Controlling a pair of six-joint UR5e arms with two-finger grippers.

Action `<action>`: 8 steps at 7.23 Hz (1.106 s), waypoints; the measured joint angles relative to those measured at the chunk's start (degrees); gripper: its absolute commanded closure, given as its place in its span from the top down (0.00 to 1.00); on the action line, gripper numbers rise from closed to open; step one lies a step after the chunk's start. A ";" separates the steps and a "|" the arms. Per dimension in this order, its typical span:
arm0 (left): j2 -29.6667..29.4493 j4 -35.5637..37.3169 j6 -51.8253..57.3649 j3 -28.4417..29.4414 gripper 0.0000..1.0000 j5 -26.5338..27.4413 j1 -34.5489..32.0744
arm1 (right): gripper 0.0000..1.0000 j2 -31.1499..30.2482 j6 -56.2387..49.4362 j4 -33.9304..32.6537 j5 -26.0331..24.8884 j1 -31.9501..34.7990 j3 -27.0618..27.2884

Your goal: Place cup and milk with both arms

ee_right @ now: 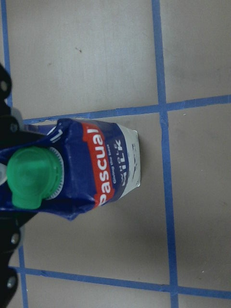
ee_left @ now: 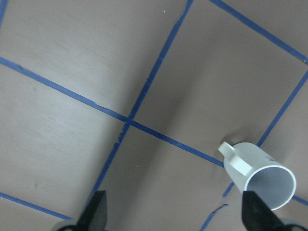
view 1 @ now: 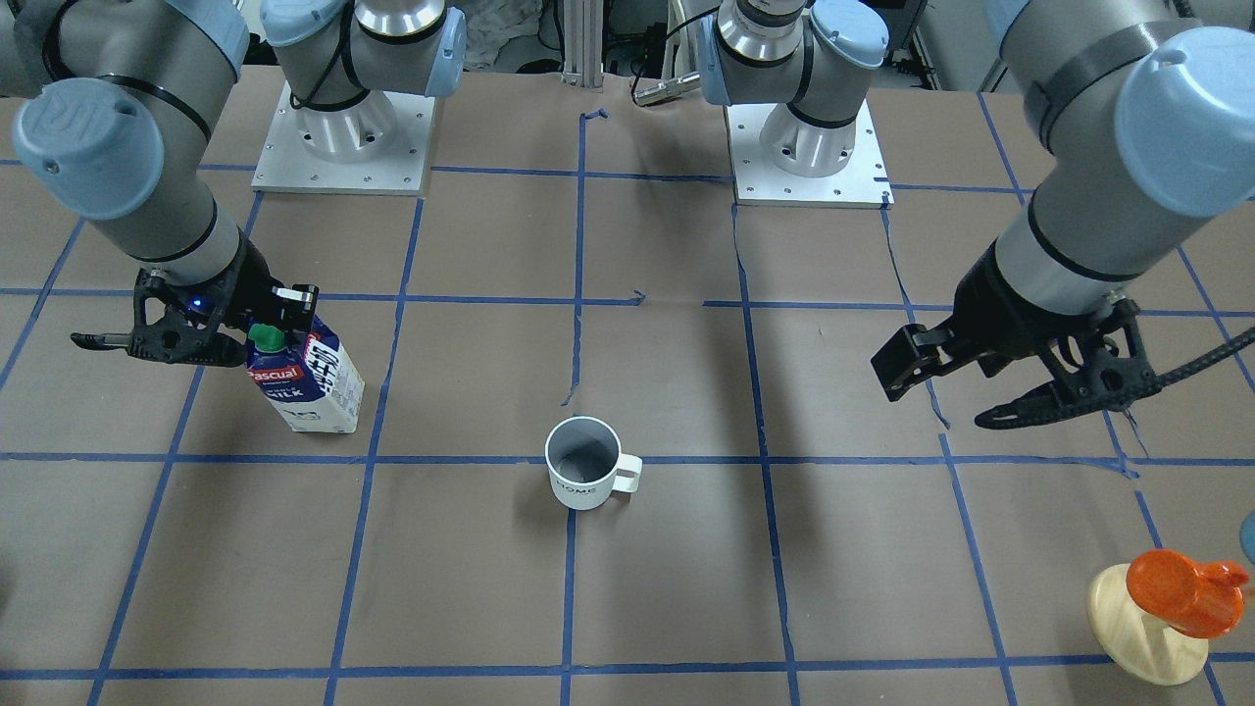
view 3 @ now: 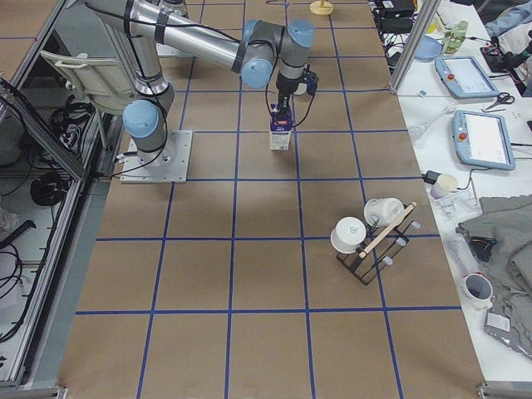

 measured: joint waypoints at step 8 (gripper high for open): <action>7.34 0.24 2.72 -7.00 1.00 -3.32 -0.13 | 0.22 13.76 16.59 -0.31 4.31 15.15 -21.58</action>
